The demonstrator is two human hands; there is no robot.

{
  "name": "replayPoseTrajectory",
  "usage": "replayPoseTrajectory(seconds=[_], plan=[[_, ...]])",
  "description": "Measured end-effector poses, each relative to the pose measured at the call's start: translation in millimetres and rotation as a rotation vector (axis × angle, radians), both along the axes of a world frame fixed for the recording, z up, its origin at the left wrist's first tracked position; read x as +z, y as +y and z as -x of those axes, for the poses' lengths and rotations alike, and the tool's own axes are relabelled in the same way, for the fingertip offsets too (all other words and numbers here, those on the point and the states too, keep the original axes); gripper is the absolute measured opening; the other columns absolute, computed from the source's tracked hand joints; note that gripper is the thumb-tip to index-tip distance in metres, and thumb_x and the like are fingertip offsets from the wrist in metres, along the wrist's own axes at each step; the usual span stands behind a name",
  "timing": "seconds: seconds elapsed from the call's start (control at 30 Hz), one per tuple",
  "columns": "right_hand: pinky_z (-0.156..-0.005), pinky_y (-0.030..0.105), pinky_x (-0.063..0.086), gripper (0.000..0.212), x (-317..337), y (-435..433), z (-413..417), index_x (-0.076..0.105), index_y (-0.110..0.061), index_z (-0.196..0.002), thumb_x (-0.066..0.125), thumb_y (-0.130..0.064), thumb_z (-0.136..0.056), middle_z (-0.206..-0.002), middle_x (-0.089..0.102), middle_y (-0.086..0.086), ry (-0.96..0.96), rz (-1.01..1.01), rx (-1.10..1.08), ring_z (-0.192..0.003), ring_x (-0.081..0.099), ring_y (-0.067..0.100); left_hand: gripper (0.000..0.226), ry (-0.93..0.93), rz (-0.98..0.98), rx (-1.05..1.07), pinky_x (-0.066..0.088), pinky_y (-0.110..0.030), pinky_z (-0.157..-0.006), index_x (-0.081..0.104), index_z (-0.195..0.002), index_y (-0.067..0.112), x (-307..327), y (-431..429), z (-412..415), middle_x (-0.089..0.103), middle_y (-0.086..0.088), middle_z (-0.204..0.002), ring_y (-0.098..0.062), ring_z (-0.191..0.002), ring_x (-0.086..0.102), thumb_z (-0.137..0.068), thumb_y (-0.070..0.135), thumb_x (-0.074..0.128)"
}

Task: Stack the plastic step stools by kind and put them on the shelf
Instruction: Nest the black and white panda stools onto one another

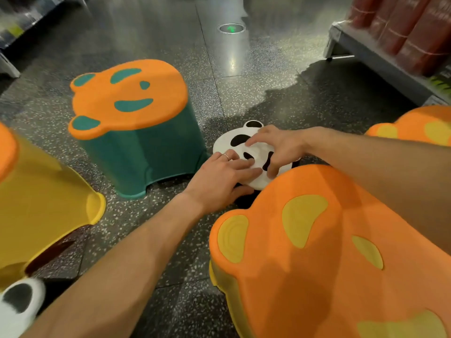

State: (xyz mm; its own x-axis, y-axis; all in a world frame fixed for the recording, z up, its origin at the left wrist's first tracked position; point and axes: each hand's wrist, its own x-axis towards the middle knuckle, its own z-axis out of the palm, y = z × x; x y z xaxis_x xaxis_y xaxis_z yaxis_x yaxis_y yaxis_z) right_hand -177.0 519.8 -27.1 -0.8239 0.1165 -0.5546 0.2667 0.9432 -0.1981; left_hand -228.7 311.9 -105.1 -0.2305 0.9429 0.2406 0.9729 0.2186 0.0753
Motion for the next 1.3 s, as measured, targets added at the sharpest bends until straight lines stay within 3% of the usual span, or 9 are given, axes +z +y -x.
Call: replayPoseTrajectory(seconds=[0.13, 0.27, 0.43, 0.57, 0.73, 0.83, 0.9, 1.03, 1.3], plan=[[-0.119, 0.034, 0.029, 0.097, 2, -16, -3, 0.030, -0.038, -0.157, 0.088, -0.034, -0.078, -0.165, 0.010, -0.005, 0.042, 0.022, 0.117, -0.153, 0.020, 0.022, 0.055, -0.038, 0.104, -0.018, 0.039, -0.039, -0.096, 0.053, -0.151, 0.034, 11, -17, -4, 0.059, 0.011, -0.152, -0.025, -0.127, 0.053, -0.098, 0.036, 0.069], [-0.121, 0.044, 0.029, 0.113, -3, -30, 1, 0.027, -0.042, -0.157, 0.092, -0.052, -0.066, -0.165, 0.009, -0.009, 0.119, 0.052, 0.106, -0.152, 0.021, 0.025, 0.071, -0.065, 0.150, 0.118, 0.023, -0.049, -0.122, 0.041, -0.156, 0.042, 15, -45, 2, 0.045, 0.012, -0.163, -0.028, -0.154, 0.030, -0.092, 0.046, 0.072], [-0.119, 0.055, 0.032, 0.140, -5, -34, 10, -0.014, -0.043, -0.160, 0.076, -0.083, -0.060, -0.169, -0.019, 0.006, -0.130, -0.174, -0.066, -0.155, 0.013, 0.041, 0.103, -0.276, 0.282, 0.397, 0.020, -0.067, -0.124, 0.015, -0.165, 0.044, 8, -71, 16, -0.002, 0.003, -0.176, -0.041, -0.159, 0.005, -0.085, 0.061, 0.077], [-0.119, 0.053, 0.031, 0.147, -6, -48, 3, -0.030, -0.039, -0.154, 0.076, -0.081, -0.062, -0.167, -0.029, 0.009, -0.189, -0.207, -0.036, -0.155, 0.008, 0.044, 0.119, -0.378, 0.241, 0.348, 0.036, -0.059, -0.120, 0.015, -0.165, 0.044, 5, -58, 24, -0.005, 0.012, -0.175, -0.039, -0.154, 0.021, -0.073, 0.056, 0.089], [-0.118, 0.046, 0.024, 0.126, -9, -47, -4, -0.016, -0.036, -0.161, 0.083, -0.043, -0.083, -0.167, -0.028, 0.011, -0.070, -0.099, -0.043, -0.155, 0.005, 0.044, 0.128, -0.472, 0.113, 0.399, 0.037, -0.055, -0.117, 0.023, -0.163, 0.043, -10, -35, 21, -0.002, 0.014, -0.174, -0.041, -0.146, 0.030, -0.060, 0.052, 0.097], [-0.121, 0.048, 0.021, 0.099, -5, -48, -8, -0.009, -0.031, -0.163, 0.066, -0.032, -0.099, -0.168, -0.027, 0.009, 0.000, -0.039, 0.009, -0.157, -0.001, 0.041, 0.123, -0.483, 0.019, 0.433, 0.045, -0.057, -0.109, 0.027, -0.160, 0.047, -18, -39, 10, 0.000, 0.024, -0.170, -0.039, -0.139, 0.032, -0.059, 0.059, 0.095], [-0.120, 0.044, 0.020, 0.108, 4, -49, -8, -0.009, -0.031, -0.163, 0.074, -0.026, -0.093, -0.166, -0.032, 0.009, 0.023, 0.010, -0.018, -0.157, -0.007, 0.037, 0.121, -0.461, -0.017, 0.464, 0.049, -0.057, -0.103, 0.029, -0.159, 0.046, -14, -42, 1, 0.002, 0.023, -0.170, -0.038, -0.136, 0.031, -0.059, 0.063, 0.094], [-0.121, 0.044, 0.029, 0.151, 24, -51, -17, -0.018, -0.045, -0.158, 0.097, -0.046, -0.060, -0.160, -0.044, 0.001, 0.035, -0.014, 0.062, -0.157, 0.007, 0.038, 0.118, -0.312, -0.073, 0.507, 0.055, -0.056, -0.090, 0.028, -0.159, 0.045, 13, -46, -13, 0.006, 0.012, -0.171, -0.040, -0.128, 0.034, -0.062, 0.063, 0.092], [-0.117, 0.063, 0.029, 0.151, 83, -66, -57, -0.013, -0.060, -0.152, 0.092, -0.068, -0.045, -0.161, -0.040, -0.011, 0.447, -0.067, 0.051, -0.149, 0.010, 0.053, 0.106, -0.053, -0.297, 0.447, 0.055, -0.060, -0.085, 0.037, -0.158, 0.040, 94, -61, -24, 0.020, 0.004, -0.171, -0.044, -0.123, 0.039, -0.066, 0.063, 0.085]])
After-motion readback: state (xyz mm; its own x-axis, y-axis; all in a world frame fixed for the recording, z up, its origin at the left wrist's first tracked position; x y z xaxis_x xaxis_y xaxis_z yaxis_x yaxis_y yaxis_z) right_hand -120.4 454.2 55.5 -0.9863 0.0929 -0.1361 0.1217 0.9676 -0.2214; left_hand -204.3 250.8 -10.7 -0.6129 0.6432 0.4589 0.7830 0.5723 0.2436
